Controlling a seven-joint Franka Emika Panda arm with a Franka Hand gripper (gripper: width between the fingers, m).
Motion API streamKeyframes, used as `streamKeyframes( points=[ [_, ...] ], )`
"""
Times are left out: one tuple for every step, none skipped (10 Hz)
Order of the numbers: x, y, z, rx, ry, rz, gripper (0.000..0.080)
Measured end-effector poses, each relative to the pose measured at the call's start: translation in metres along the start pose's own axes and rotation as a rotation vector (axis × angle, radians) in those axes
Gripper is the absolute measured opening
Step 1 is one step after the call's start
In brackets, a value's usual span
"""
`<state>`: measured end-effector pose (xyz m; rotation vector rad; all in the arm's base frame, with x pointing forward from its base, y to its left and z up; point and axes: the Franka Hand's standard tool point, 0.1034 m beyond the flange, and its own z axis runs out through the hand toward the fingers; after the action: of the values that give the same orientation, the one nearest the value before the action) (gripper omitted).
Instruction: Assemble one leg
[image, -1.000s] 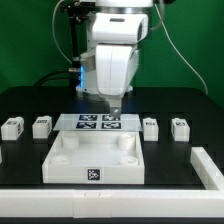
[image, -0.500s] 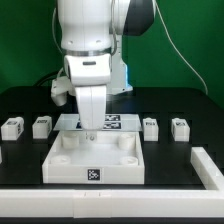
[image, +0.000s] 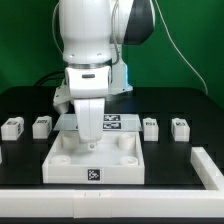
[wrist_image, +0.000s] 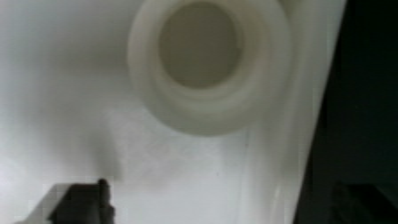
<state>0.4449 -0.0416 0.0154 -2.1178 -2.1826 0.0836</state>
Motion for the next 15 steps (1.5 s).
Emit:
streamKeyframes(
  points=[
    [0.0,0.0,0.0,0.001,0.0,0.0,0.0428],
    [0.0,0.0,0.0,0.001,0.0,0.001,0.0244],
    [0.0,0.0,0.0,0.001,0.0,0.001,0.011],
    [-0.001,0.0,0.0,0.0,0.0,0.001,0.011],
    [-0.001,0.0,0.0,-0.001,0.0,0.001,0.006],
    [-0.001,0.0,0.0,-0.001,0.0,0.001,0.006],
    [-0.001,0.0,0.0,-0.001,0.0,0.001,0.006],
    [-0.001,0.0,0.0,-0.001,0.0,0.001,0.006],
    [-0.001,0.0,0.0,-0.001,0.0,0.001,0.006],
    [-0.001,0.0,0.0,-0.001,0.0,0.001,0.006],
    [0.005,0.004,0.0,-0.005,0.001,0.029,0.006],
    [0.022,0.015,-0.001,-0.022,0.009,0.049,0.0061],
    [0.042,0.027,-0.002,-0.043,0.019,0.062,0.0061],
    [0.059,0.038,-0.002,-0.054,0.028,0.081,0.0061],
    [0.075,0.05,-0.003,-0.068,0.035,0.084,0.0061]
  ],
)
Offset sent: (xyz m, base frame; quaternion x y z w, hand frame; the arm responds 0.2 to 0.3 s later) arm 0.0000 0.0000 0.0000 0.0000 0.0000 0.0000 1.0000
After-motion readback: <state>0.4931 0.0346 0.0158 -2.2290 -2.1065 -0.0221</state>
